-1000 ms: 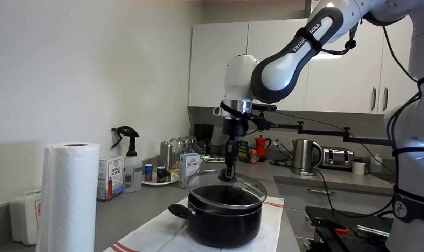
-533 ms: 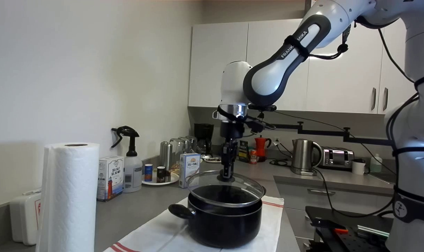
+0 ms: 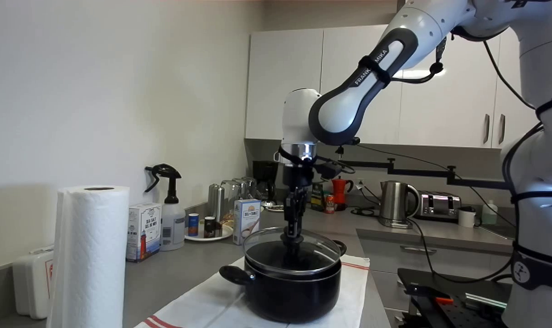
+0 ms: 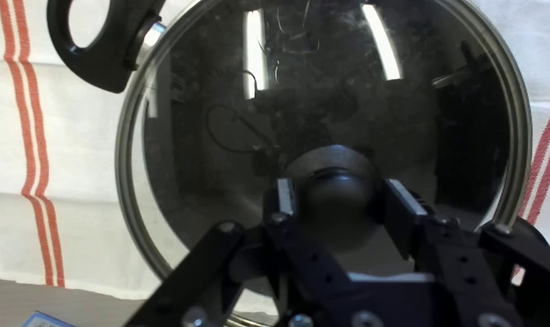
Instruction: Put the lid on the pot
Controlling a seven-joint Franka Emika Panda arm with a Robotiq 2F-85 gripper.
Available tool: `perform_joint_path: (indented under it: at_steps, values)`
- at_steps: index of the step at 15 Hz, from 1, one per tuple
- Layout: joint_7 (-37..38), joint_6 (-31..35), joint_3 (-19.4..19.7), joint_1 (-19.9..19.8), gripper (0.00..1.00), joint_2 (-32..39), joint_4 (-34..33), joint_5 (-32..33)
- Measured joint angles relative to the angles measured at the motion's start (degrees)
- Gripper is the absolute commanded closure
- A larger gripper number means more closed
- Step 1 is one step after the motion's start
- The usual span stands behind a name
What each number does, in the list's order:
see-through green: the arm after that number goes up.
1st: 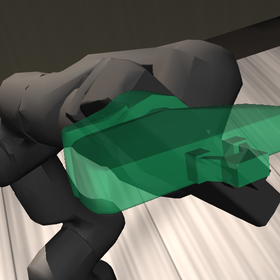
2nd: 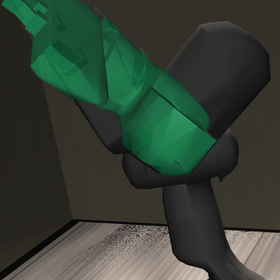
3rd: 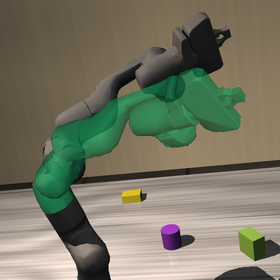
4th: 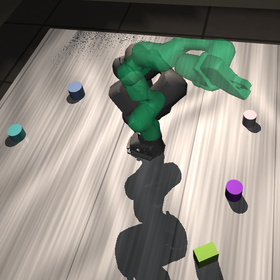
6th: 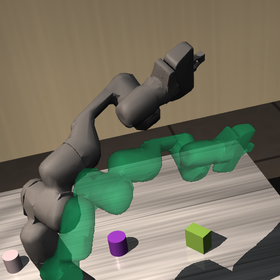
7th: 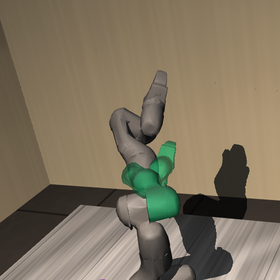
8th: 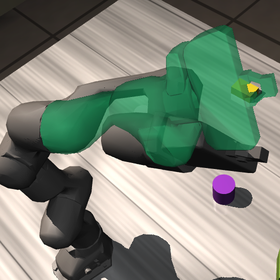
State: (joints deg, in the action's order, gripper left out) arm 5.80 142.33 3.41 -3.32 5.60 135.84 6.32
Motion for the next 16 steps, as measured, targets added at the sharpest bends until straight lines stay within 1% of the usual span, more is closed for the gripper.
perform_joint_path:
  at_steps: [7, 16]
  values:
    - [0.0, 0.0, 0.2, 0.0, 0.75, 2.2, -1.2, -0.1]
    - [0.0, 0.0, 0.3, 0.0, 0.75, 2.4, -1.2, -0.3]
